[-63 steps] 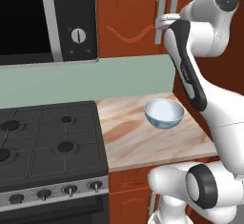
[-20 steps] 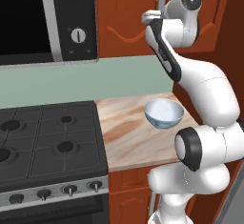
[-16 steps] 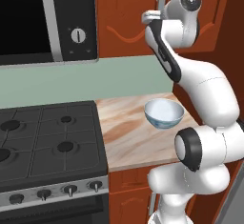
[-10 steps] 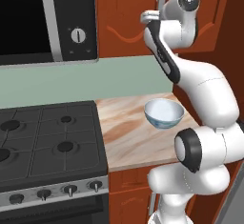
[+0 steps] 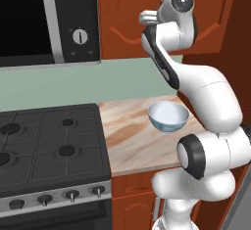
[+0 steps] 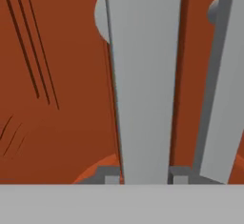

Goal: Open the cabinet and setup a tea strainer by placing it in the bowl upright.

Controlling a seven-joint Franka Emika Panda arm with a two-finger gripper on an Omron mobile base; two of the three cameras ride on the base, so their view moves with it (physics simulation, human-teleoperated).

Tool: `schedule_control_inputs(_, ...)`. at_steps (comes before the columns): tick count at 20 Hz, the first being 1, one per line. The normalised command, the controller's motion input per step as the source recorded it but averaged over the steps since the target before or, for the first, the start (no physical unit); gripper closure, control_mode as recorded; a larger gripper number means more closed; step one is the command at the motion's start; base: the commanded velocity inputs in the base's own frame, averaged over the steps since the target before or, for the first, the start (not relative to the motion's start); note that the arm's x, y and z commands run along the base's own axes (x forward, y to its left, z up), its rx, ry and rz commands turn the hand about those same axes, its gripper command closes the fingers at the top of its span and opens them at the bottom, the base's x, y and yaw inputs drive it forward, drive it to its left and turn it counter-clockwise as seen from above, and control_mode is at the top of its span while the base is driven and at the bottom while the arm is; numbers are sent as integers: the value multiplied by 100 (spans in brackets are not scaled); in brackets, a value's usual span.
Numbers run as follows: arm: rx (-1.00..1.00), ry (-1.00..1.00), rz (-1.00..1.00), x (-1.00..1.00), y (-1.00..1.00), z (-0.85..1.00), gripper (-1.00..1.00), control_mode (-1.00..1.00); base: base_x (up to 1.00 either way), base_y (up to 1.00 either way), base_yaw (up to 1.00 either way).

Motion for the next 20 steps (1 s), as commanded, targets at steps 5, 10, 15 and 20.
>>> schedule_control_inputs(5, 0, 0, -1, -7, 25, 0, 100, -100, 0, 0, 0)
schedule_control_inputs(10, 0, -1, -3, -56, 11, 0, 100, -100, 0, 0, 0)
schedule_control_inputs(15, 0, -1, -1, -99, 0, 0, 100, -100, 0, 0, 0)
schedule_control_inputs(20, 0, 0, -1, -98, 18, 0, 100, -100, 0, 0, 0)
